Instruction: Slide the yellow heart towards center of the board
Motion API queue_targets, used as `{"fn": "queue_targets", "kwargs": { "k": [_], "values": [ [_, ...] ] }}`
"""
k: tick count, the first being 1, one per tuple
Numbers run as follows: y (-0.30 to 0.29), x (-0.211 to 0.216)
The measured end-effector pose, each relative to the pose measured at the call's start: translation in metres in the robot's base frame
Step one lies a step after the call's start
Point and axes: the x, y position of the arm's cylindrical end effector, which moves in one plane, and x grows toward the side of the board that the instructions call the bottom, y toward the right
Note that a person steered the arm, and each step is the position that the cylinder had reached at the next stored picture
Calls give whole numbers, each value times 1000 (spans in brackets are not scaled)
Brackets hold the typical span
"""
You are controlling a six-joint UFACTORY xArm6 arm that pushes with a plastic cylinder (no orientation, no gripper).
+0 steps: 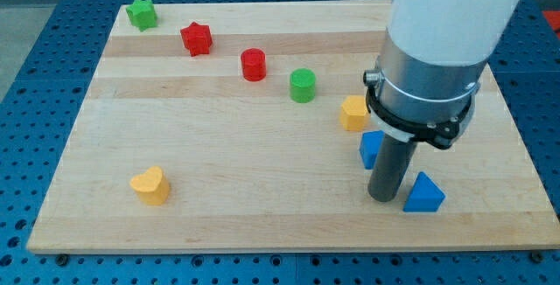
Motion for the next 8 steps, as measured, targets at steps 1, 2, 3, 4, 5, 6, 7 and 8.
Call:
{"fn": "queue_targets", "kwargs": {
  "k": [1, 2, 3, 4, 5, 6, 7, 8],
  "values": [
    [15, 4],
    [35, 4],
    [45, 4],
    [41, 5],
    [0, 20],
    [-63, 52],
    [-72, 55],
    [-78, 55]
  ]
}}
